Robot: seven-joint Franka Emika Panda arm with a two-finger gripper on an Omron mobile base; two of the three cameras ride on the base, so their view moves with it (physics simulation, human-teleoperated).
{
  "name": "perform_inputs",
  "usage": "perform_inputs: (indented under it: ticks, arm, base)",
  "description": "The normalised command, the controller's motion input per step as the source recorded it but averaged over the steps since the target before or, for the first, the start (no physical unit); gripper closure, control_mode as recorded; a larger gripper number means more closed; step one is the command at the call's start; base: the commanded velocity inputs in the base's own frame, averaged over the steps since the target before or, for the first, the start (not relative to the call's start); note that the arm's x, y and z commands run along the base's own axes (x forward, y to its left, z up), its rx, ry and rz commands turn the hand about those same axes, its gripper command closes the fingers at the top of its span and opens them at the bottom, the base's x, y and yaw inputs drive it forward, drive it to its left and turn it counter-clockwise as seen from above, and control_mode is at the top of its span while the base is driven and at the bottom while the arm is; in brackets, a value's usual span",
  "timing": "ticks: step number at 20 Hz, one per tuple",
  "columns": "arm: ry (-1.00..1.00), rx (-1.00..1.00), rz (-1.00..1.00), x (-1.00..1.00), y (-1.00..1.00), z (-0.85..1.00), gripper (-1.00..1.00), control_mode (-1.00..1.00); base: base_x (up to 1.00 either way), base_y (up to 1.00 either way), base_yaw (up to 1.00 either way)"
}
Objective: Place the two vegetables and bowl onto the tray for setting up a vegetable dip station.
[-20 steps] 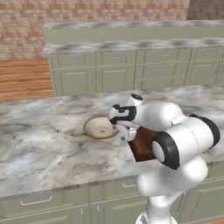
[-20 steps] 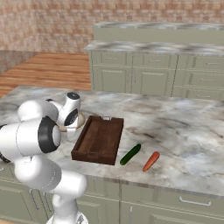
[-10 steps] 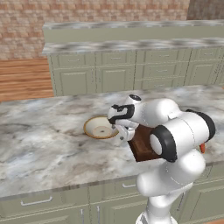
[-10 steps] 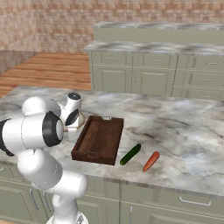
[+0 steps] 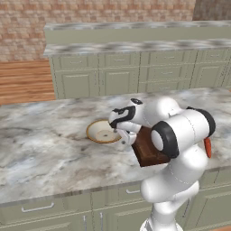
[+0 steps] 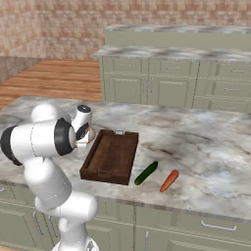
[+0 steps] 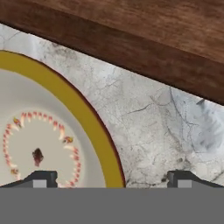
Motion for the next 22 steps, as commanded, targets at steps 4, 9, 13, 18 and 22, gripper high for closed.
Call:
perform_inputs:
  ticks: [4,9,13,18,22]
  arm:
    - [0.0,0.0,-0.01,0.16,0.06,-0.16,-1.0,-1.0]
    - [0.0,0.0,-0.02,0.15,0.04,-0.16,-1.0,-1.0]
    - [0.0,0.0,-0.01,0.13,0.0,-0.13,-1.0,-1.0]
    - [0.0,0.0,-0.01,0.11,0.0,-0.1,-1.0,-1.0]
    - [0.0,0.0,0.0,0.09,0.0,-0.06,1.0,-1.0]
  base:
    - [0.0,0.0,0.0]
    - [0.0,0.0,0.0]
    - [0.0,0.0,0.0]
    - [0.0,0.0,0.0]
    - [0.0,0.0,0.0]
